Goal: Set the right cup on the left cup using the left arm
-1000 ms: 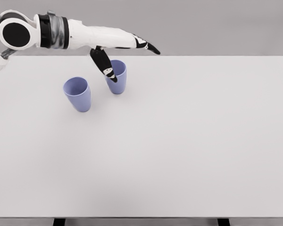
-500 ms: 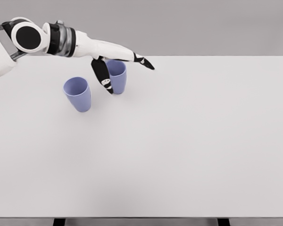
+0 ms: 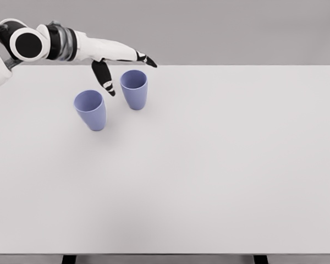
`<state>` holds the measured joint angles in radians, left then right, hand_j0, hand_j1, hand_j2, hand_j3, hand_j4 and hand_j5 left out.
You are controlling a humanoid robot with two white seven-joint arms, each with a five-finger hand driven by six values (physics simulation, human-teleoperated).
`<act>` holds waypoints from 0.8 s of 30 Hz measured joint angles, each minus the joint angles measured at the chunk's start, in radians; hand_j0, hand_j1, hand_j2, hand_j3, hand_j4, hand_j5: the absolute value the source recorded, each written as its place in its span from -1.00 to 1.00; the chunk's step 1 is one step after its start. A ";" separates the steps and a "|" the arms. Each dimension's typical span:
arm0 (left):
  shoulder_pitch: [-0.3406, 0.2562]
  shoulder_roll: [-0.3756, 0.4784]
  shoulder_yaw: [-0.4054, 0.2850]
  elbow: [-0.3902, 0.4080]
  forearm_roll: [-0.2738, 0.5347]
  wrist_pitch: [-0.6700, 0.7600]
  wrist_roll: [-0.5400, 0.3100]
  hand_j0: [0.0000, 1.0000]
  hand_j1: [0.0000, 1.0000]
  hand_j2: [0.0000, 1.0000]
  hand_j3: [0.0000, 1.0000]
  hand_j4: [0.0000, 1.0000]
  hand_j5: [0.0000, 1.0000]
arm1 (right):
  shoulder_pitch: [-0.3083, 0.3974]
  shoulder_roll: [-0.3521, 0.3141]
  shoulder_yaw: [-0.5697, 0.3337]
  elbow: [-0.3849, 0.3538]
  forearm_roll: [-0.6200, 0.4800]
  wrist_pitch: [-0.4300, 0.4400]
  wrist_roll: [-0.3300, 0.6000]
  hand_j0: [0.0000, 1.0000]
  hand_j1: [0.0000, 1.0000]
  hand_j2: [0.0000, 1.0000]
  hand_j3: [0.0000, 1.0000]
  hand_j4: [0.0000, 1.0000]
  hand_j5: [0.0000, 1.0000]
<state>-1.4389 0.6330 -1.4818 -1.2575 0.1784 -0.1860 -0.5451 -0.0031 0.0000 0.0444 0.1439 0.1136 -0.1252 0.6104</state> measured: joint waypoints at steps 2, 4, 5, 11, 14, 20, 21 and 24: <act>0.012 -0.004 0.000 0.022 -0.003 -0.001 0.002 1.00 1.00 1.00 1.00 1.00 1.00 | 0.000 0.000 0.000 0.000 0.000 0.000 0.000 1.00 1.00 1.00 1.00 1.00 1.00; 0.012 -0.011 0.001 0.040 -0.004 -0.001 0.003 1.00 1.00 1.00 1.00 1.00 1.00 | 0.000 0.000 0.000 0.000 0.000 0.000 0.000 1.00 1.00 1.00 1.00 1.00 1.00; 0.014 -0.017 0.001 0.051 -0.005 -0.003 0.004 1.00 1.00 1.00 1.00 1.00 1.00 | 0.000 0.000 0.000 0.000 0.000 0.000 0.000 1.00 1.00 1.00 1.00 1.00 1.00; 0.031 -0.047 0.005 0.080 -0.007 -0.010 0.005 1.00 1.00 1.00 1.00 1.00 1.00 | 0.000 0.000 0.000 0.000 0.000 0.000 0.000 1.00 1.00 1.00 1.00 1.00 1.00; 0.048 -0.060 0.011 0.100 -0.017 -0.011 0.008 1.00 1.00 1.00 1.00 1.00 1.00 | 0.000 0.000 0.000 0.000 0.000 0.000 0.000 1.00 1.00 1.00 1.00 1.00 1.00; 0.048 -0.078 0.016 0.117 -0.023 -0.018 0.009 1.00 1.00 1.00 1.00 1.00 1.00 | 0.000 0.000 0.000 0.000 0.000 0.000 0.000 1.00 1.00 1.00 1.00 1.00 1.00; 0.048 -0.079 0.016 0.120 -0.025 -0.018 0.010 1.00 1.00 1.00 1.00 1.00 1.00 | 0.000 0.000 0.000 0.000 0.000 0.000 0.000 1.00 1.00 1.00 1.00 1.00 1.00; 0.048 -0.085 0.017 0.127 -0.030 -0.018 0.010 1.00 1.00 1.00 1.00 1.00 1.00 | 0.000 0.000 0.000 0.000 0.000 0.000 0.000 1.00 1.00 1.00 1.00 1.00 1.00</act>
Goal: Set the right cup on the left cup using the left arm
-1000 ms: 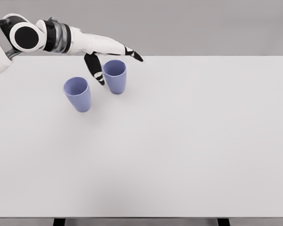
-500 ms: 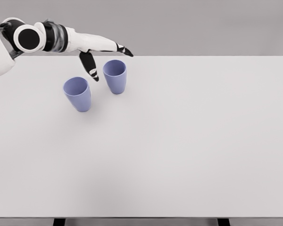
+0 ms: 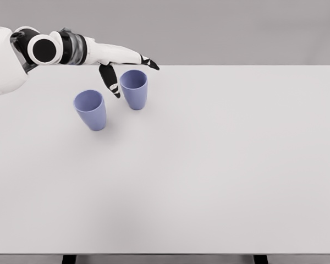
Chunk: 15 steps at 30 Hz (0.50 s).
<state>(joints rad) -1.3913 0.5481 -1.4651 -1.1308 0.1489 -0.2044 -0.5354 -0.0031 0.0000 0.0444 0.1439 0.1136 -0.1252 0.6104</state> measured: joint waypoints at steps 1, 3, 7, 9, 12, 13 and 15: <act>0.000 -0.001 0.000 0.004 -0.001 0.000 0.000 1.00 1.00 1.00 1.00 1.00 1.00 | 0.000 0.000 0.000 0.000 0.000 0.000 0.000 1.00 1.00 1.00 1.00 1.00 1.00; -0.002 -0.003 0.000 0.016 -0.003 0.000 0.001 1.00 1.00 1.00 1.00 1.00 1.00 | 0.000 0.000 0.000 0.000 0.000 0.000 0.000 1.00 1.00 1.00 1.00 1.00 1.00; 0.000 -0.011 0.001 0.061 -0.031 -0.024 0.016 1.00 1.00 1.00 1.00 1.00 1.00 | 0.000 0.000 0.000 0.000 0.000 0.000 0.000 1.00 1.00 1.00 1.00 1.00 1.00; 0.002 -0.023 0.000 0.085 -0.040 -0.033 0.037 1.00 1.00 1.00 1.00 1.00 1.00 | 0.000 0.000 0.000 0.000 0.000 0.000 0.000 1.00 1.00 1.00 1.00 1.00 1.00; 0.003 -0.044 -0.001 0.107 -0.045 -0.040 0.052 1.00 1.00 1.00 1.00 1.00 1.00 | 0.000 0.000 0.000 0.000 0.000 0.000 0.000 1.00 1.00 1.00 1.00 1.00 1.00; 0.012 -0.049 -0.002 0.111 -0.046 -0.041 0.055 1.00 1.00 1.00 1.00 1.00 1.00 | 0.000 0.000 0.000 0.000 0.000 0.000 0.000 1.00 1.00 1.00 1.00 1.00 1.00; 0.025 -0.055 -0.002 0.118 -0.047 -0.042 0.060 1.00 1.00 1.00 1.00 1.00 1.00 | 0.000 0.000 0.000 0.000 0.000 0.000 0.000 1.00 1.00 1.00 1.00 1.00 1.00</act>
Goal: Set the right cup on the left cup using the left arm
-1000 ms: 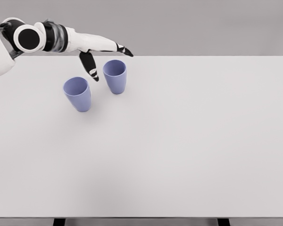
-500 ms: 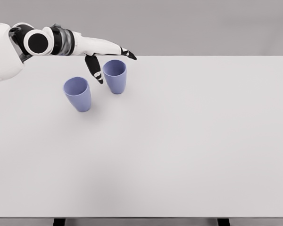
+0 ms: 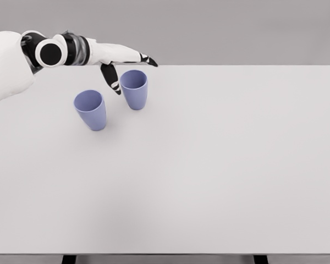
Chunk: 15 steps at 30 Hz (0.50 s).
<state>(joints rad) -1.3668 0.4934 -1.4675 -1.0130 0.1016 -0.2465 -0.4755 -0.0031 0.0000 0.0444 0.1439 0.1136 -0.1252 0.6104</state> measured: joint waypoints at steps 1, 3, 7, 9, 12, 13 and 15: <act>0.002 -0.002 0.000 0.002 0.000 0.000 0.002 1.00 1.00 1.00 1.00 1.00 1.00 | 0.000 0.000 0.000 0.000 0.000 0.000 0.000 1.00 1.00 1.00 1.00 1.00 1.00; 0.005 -0.004 -0.001 0.006 -0.001 -0.001 0.005 1.00 1.00 1.00 1.00 1.00 1.00 | 0.000 0.000 0.000 0.000 0.000 0.000 0.000 1.00 1.00 1.00 1.00 1.00 1.00; 0.006 -0.006 -0.006 0.014 -0.001 0.000 0.008 1.00 1.00 1.00 1.00 1.00 1.00 | 0.000 0.000 0.000 0.000 0.000 0.000 0.000 1.00 1.00 1.00 1.00 1.00 1.00; 0.006 -0.007 -0.009 0.015 -0.001 0.000 0.009 1.00 1.00 1.00 1.00 1.00 1.00 | 0.000 0.000 0.000 0.000 0.000 0.000 0.000 1.00 1.00 1.00 1.00 1.00 1.00; 0.006 -0.013 -0.010 0.016 -0.016 0.000 0.010 1.00 1.00 1.00 1.00 1.00 1.00 | 0.000 0.000 0.000 0.000 0.000 0.000 0.000 1.00 1.00 1.00 1.00 1.00 1.00; 0.008 -0.015 -0.010 0.016 -0.021 0.001 0.010 1.00 1.00 1.00 1.00 1.00 1.00 | 0.000 0.000 0.000 0.000 0.000 0.000 0.000 1.00 1.00 1.00 1.00 1.00 1.00; 0.026 -0.022 -0.009 0.016 -0.028 0.001 0.010 1.00 1.00 1.00 1.00 1.00 1.00 | 0.000 0.000 0.000 0.000 0.000 0.000 0.000 1.00 1.00 1.00 1.00 1.00 1.00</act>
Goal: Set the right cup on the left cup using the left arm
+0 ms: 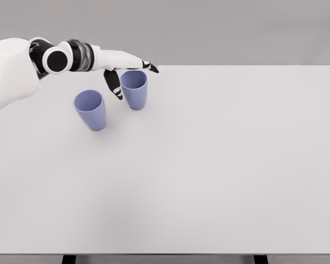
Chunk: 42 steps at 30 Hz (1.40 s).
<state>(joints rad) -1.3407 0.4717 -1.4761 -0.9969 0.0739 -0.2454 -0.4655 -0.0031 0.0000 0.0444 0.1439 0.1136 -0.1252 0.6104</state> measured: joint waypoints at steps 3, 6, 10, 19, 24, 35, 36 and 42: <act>0.002 -0.005 0.002 0.001 -0.004 0.000 0.000 1.00 1.00 1.00 1.00 1.00 1.00 | 0.000 0.000 0.000 0.000 0.000 0.000 0.000 1.00 1.00 1.00 1.00 1.00 1.00; 0.002 -0.007 0.003 0.001 -0.006 0.000 0.007 1.00 1.00 1.00 1.00 1.00 1.00 | 0.000 0.000 0.000 0.000 0.000 0.000 0.000 1.00 1.00 1.00 1.00 1.00 1.00; 0.002 -0.008 0.002 0.001 -0.006 0.000 0.012 1.00 1.00 1.00 1.00 1.00 1.00 | 0.000 0.000 0.000 0.000 0.000 0.000 0.000 1.00 1.00 1.00 1.00 1.00 1.00; 0.003 -0.004 -0.003 0.003 -0.009 0.000 0.022 1.00 1.00 1.00 1.00 1.00 1.00 | 0.000 0.000 0.000 0.000 0.000 0.000 0.000 1.00 1.00 1.00 1.00 1.00 1.00; 0.003 -0.008 -0.003 0.020 -0.037 0.000 0.026 1.00 1.00 1.00 1.00 1.00 1.00 | 0.000 0.000 0.000 0.000 0.000 0.000 0.000 1.00 1.00 1.00 1.00 1.00 1.00; 0.021 -0.024 0.000 0.033 -0.054 0.005 0.049 1.00 1.00 1.00 1.00 1.00 1.00 | 0.000 0.000 0.000 0.000 0.000 0.000 0.000 1.00 1.00 1.00 1.00 1.00 1.00; 0.023 -0.024 0.000 0.033 -0.054 0.006 0.050 1.00 1.00 1.00 1.00 1.00 1.00 | 0.000 0.000 0.000 0.000 0.000 0.000 0.000 1.00 1.00 1.00 1.00 1.00 1.00; 0.023 -0.025 0.001 0.034 -0.053 0.006 0.053 0.57 0.57 0.57 0.57 0.57 0.57 | 0.000 0.000 0.000 0.000 0.000 0.000 0.000 1.00 1.00 1.00 1.00 1.00 1.00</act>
<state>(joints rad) -1.3177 0.4466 -1.4752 -0.9633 0.0206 -0.2392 -0.4121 -0.0031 0.0000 0.0444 0.1439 0.1136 -0.1252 0.6104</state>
